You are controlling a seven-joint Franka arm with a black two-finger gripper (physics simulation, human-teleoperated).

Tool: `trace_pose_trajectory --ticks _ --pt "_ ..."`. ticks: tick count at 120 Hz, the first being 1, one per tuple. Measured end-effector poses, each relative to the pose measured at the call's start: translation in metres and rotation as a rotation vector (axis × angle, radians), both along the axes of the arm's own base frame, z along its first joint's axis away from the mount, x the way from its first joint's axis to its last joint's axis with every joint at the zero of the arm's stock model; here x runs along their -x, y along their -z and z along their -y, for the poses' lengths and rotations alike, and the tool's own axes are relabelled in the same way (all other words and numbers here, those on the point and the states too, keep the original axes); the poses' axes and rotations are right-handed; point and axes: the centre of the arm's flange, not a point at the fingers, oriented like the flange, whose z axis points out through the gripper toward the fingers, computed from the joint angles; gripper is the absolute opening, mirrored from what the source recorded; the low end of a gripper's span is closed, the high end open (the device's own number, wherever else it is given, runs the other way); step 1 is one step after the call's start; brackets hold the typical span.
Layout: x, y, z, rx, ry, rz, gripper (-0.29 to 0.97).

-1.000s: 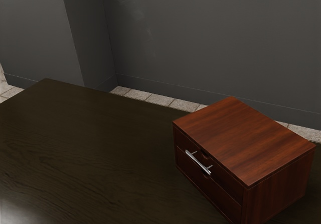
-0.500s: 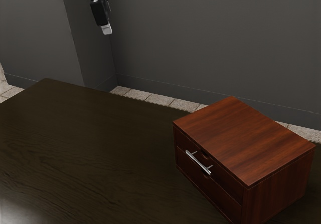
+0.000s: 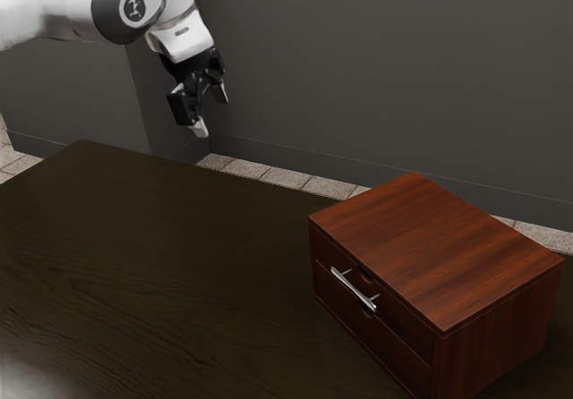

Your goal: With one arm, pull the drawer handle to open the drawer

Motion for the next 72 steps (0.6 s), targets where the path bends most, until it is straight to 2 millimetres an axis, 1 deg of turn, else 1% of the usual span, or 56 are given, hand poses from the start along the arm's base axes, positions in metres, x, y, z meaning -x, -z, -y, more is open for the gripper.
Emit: trace_pose_trajectory --ticks 8,14,21,28,38,42,46,51,56,62,72 --pt "-0.002 0.022 0.007 -0.012 0.070 -0.003 0.68" --pt "-0.001 0.028 0.021 -0.017 0.134 0.008 0.68" --pt "0.003 0.030 0.046 -0.021 0.218 0.024 0.68" --pt "0.008 0.037 0.076 -0.025 0.308 0.028 0.68" --pt "0.018 0.056 0.120 -0.034 0.431 0.022 0.67" --pt "0.022 0.063 0.133 -0.038 0.470 0.024 0.66" --pt "0.025 0.070 0.142 -0.041 0.502 0.027 0.64" --pt "0.028 0.081 0.147 -0.045 0.527 0.031 0.61" --pt "0.028 0.086 0.145 -0.048 0.541 0.041 0.59" --pt "0.027 0.091 0.138 -0.051 0.543 0.053 0.56" --pt "0.031 0.096 0.121 -0.056 0.536 0.071 0.54"
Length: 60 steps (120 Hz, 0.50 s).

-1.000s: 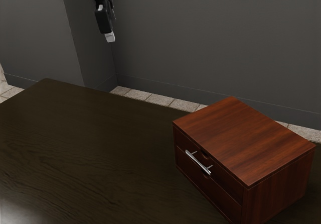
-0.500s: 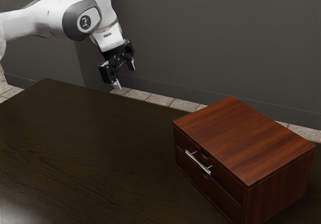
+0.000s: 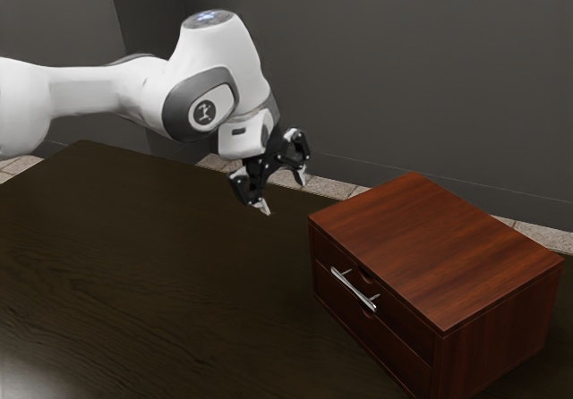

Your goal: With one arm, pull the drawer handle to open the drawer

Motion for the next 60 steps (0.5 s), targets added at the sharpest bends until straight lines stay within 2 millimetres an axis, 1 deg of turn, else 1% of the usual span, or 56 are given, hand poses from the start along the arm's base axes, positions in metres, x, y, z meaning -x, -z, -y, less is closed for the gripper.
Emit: trace_pose_trajectory --ticks 11,16,19,28,34,50,60 --pt "0.015 -0.005 -0.017 0.000 -0.008 0.029 0.52" --pt "0.025 -0.009 -0.018 0.004 -0.002 0.043 0.51" --pt "0.032 -0.011 -0.012 0.010 0.011 0.049 0.51" --pt "0.057 -0.016 0.017 0.024 0.076 0.064 0.50" --pt "0.069 -0.019 0.028 0.032 0.101 0.072 0.50" --pt "0.083 -0.009 0.046 0.047 0.143 0.074 0.49" --pt "0.091 -0.008 0.060 0.060 0.171 0.081 0.48"
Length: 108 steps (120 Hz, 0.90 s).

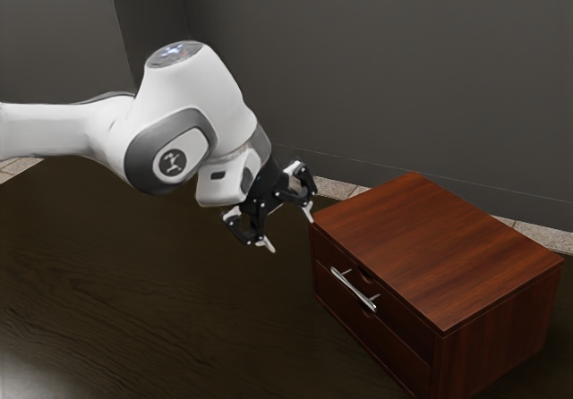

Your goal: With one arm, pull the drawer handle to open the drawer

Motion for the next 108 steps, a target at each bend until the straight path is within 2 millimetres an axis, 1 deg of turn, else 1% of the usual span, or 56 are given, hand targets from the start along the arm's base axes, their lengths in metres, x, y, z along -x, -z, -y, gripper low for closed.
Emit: trace_pose_trajectory --ticks 12,26,50,54,63,69,108 --pt "0.014 -0.002 0.010 0.013 0.024 0.012 0.48" --pt "0.021 0.009 0.016 0.015 0.038 0.007 0.47" --pt "0.048 0.021 0.052 0.033 0.106 0.008 0.46" --pt "0.050 0.025 0.059 0.037 0.113 0.003 0.46" --pt "0.046 0.046 0.068 0.037 0.111 -0.021 0.46" --pt "0.042 0.055 0.070 0.040 0.102 -0.025 0.46" --pt "0.021 0.075 0.080 0.081 0.037 0.005 0.39"
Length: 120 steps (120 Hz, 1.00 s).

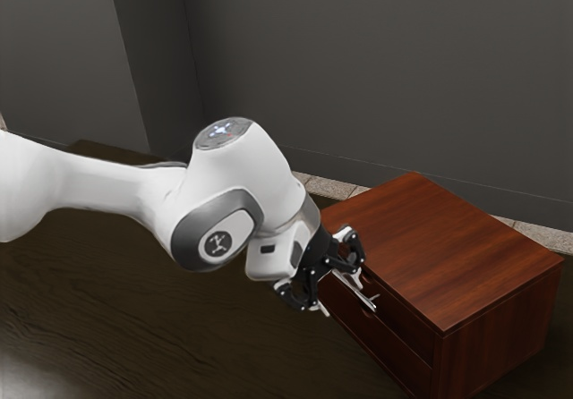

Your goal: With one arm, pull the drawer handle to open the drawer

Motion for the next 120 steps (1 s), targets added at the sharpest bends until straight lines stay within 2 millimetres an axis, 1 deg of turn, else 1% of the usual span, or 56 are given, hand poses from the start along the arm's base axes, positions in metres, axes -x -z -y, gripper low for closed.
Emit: trace_pose_trajectory --ticks 30,54,67,90,98,106,120 --pt "-0.009 0.001 -0.004 0.020 -0.045 0.014 0.37" --pt "-0.021 0.012 -0.013 0.017 -0.086 -0.002 0.36" --pt "-0.026 0.017 -0.011 0.018 -0.092 -0.008 0.35" --pt "-0.022 0.027 0.000 0.013 -0.081 -0.025 0.35" --pt "-0.024 0.030 0.002 0.013 -0.084 -0.028 0.35" --pt "-0.032 0.030 -0.003 0.015 -0.099 -0.028 0.35" --pt "-0.047 0.033 -0.020 0.017 -0.141 -0.030 0.34"
